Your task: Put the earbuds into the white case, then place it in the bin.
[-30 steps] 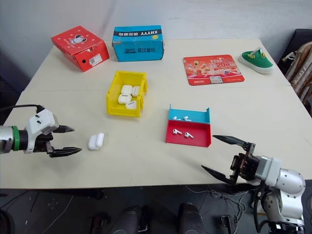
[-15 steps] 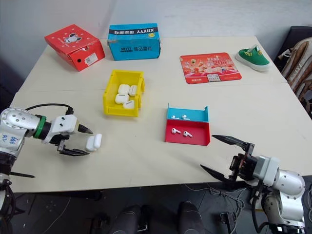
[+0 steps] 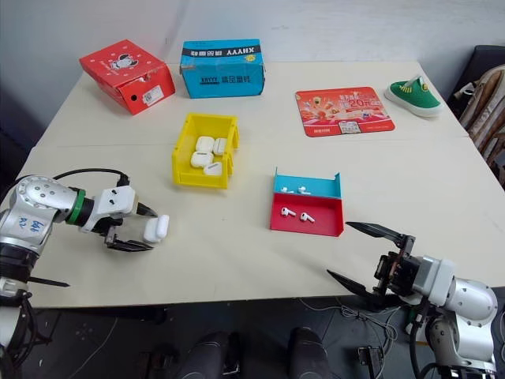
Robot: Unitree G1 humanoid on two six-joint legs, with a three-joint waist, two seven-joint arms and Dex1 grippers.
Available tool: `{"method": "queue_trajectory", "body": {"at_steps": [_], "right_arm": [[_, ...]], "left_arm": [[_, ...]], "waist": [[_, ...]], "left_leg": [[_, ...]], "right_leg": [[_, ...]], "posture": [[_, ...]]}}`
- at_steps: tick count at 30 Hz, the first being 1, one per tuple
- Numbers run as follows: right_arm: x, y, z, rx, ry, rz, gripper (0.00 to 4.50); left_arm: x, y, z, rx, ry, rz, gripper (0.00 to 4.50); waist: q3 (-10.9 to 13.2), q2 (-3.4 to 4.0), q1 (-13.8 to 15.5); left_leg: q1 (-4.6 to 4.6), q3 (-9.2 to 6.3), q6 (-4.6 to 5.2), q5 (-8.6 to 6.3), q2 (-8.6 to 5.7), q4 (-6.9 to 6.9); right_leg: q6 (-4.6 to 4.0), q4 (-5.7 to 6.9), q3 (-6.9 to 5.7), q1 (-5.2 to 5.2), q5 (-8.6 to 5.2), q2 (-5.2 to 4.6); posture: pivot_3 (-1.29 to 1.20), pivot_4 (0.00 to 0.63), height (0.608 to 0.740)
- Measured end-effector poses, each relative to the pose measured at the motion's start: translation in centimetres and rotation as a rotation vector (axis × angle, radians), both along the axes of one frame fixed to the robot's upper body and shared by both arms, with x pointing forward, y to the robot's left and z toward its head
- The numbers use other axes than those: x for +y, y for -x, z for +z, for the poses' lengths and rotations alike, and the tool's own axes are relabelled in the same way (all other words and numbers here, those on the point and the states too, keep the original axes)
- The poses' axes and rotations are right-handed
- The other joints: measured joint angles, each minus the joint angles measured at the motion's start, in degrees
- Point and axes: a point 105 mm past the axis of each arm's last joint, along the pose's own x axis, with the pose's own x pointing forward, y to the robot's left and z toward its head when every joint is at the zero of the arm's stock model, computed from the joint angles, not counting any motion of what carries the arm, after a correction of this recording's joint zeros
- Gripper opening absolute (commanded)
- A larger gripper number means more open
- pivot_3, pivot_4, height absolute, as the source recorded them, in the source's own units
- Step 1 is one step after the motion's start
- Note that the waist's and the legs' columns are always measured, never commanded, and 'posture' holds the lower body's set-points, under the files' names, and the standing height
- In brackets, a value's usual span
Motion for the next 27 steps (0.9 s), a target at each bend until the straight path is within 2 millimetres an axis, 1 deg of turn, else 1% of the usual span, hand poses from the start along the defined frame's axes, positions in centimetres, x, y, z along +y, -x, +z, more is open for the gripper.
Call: {"method": "queue_trajectory", "body": {"at_steps": [2, 3, 5, 8, 9, 15, 17, 18, 19, 21, 23, 25, 27], "right_arm": [[0.0, -0.1, 0.2, -0.005, -0.002, 0.003, 4.50], [0.0, -0.1, 0.2, -0.005, -0.003, 0.003, 4.50], [0.0, -0.1, 0.2, -0.003, -0.003, 0.004, 4.50], [0.0, -0.1, 0.2, -0.002, -0.002, 0.006, 4.50], [0.0, -0.1, 0.2, -0.003, -0.001, 0.006, 4.50], [0.0, -0.1, 0.3, -0.005, -0.005, 0.009, 4.50], [0.0, -0.2, 0.3, -0.002, -0.008, 0.010, 4.50], [0.0, -0.2, 0.3, 0.004, -0.010, 0.009, 4.50], [0.0, -0.3, 0.3, 0.010, -0.014, 0.006, 4.50], [0.0, -0.3, 0.5, 0.024, -0.025, 0.003, 4.50], [0.0, -0.2, 1.0, 0.034, -0.011, 0.004, 4.50], [-0.9, 0.1, 1.1, 0.069, 0.018, -0.027, 4.50], [-2.7, 0.4, 0.6, 0.155, 0.068, -0.110, 4.50]], "left_arm": [[-0.1, 0.0, 0.0, -0.001, 0.001, -0.003, 4.49], [-0.2, 0.0, 0.0, -0.002, 0.002, -0.004, 4.30], [-0.2, 0.0, -0.1, -0.001, -0.001, -0.007, 3.90], [-0.1, 0.2, -0.2, -0.001, -0.014, -0.016, 2.93], [0.0, 0.2, -0.1, -0.005, -0.019, -0.019, 2.80], [0.3, 0.3, -0.1, -0.018, -0.035, -0.028, 2.79], [0.1, 0.3, -0.1, -0.026, -0.001, -0.032, 2.79], [-0.2, 0.4, -0.1, -0.025, 0.044, -0.038, 2.79], [-0.9, 0.5, 0.2, -0.032, 0.132, -0.045, 2.79], [-3.3, 0.9, 2.1, -0.081, 0.396, -0.090, 2.79], [-4.4, 2.2, 4.3, -0.119, 0.563, -0.134, 2.79], [-5.1, 3.6, 5.6, -0.141, 0.652, -0.140, 2.79], [-7.1, 5.4, 5.9, -0.135, 0.770, -0.142, 2.79]], "waist": [[0.0, 0.00, -0.1], [0.0, 0.00, -0.1], [0.0, 0.00, -0.1], [0.0, 0.00, -0.1], [0.0, 0.00, -0.1], [0.0, 0.00, -0.3], [0.0, 0.00, -0.3], [0.0, 0.00, -0.2], [0.0, 0.00, -0.2], [0.0, -0.03, -0.1], [0.0, -0.04, -0.2], [0.0, -0.04, -0.2], [0.0, 0.02, -0.2]], "left_leg": [[0.00, 0.00, 0.00, 0.00, 0.00, 0.00], [0.00, 0.00, 0.00, 0.00, 0.00, 0.00], [0.00, 0.01, 0.00, 0.00, 0.00, 0.00], [0.02, 0.02, 0.01, -0.01, 0.00, 0.01], [0.02, 0.02, 0.01, -0.01, 0.01, 0.01], [0.07, 0.08, 0.00, -0.01, 0.03, 0.00], [0.07, 0.08, 0.00, -0.01, 0.03, 0.01], [0.06, 0.08, 0.00, -0.01, 0.03, 0.01], [0.04, 0.08, 0.02, -0.02, 0.04, 0.02], [-0.06, -0.02, 0.05, -0.04, 0.07, 0.13], [-0.09, -0.03, 0.06, -0.07, 0.06, 0.15], [-0.06, -0.03, 0.06, -0.10, 0.04, 0.14], [0.04, -0.01, 0.15, -0.16, -0.03, 0.12]], "right_leg": [[0.00, 0.00, 0.00, 0.00, 0.00, 0.00], [0.00, 0.00, 0.00, 0.00, 0.00, 0.01], [0.00, 0.00, 0.00, 0.00, 0.00, 0.00], [0.00, 0.01, 0.01, 0.00, 0.00, 0.01], [0.00, 0.01, 0.01, 0.00, 0.00, 0.01], [0.00, 0.01, 0.05, -0.01, 0.00, 0.02], [0.00, 0.01, 0.06, -0.01, 0.00, 0.01], [0.00, 0.03, 0.06, -0.01, 0.00, 0.01], [0.00, 0.03, 0.07, -0.02, 0.00, 0.00], [0.02, 0.02, 0.04, -0.02, 0.01, -0.02], [0.05, 0.00, 0.06, -0.01, 0.03, -0.04], [0.05, -0.03, 0.06, 0.02, 0.03, -0.04], [0.07, -0.04, 0.15, 0.12, 0.04, -0.11]], "posture": [[0.00, 0.150, 0.740], [0.00, 0.150, 0.740], [0.00, 0.150, 0.740], [0.00, 0.150, 0.740], [0.00, 0.150, 0.740], [0.00, 0.150, 0.740], [0.00, 0.150, 0.740], [0.00, 0.150, 0.740], [0.00, 0.150, 0.740], [0.00, 0.150, 0.740], [0.00, 0.150, 0.740], [0.00, 0.150, 0.740], [0.00, 0.150, 0.740]]}}
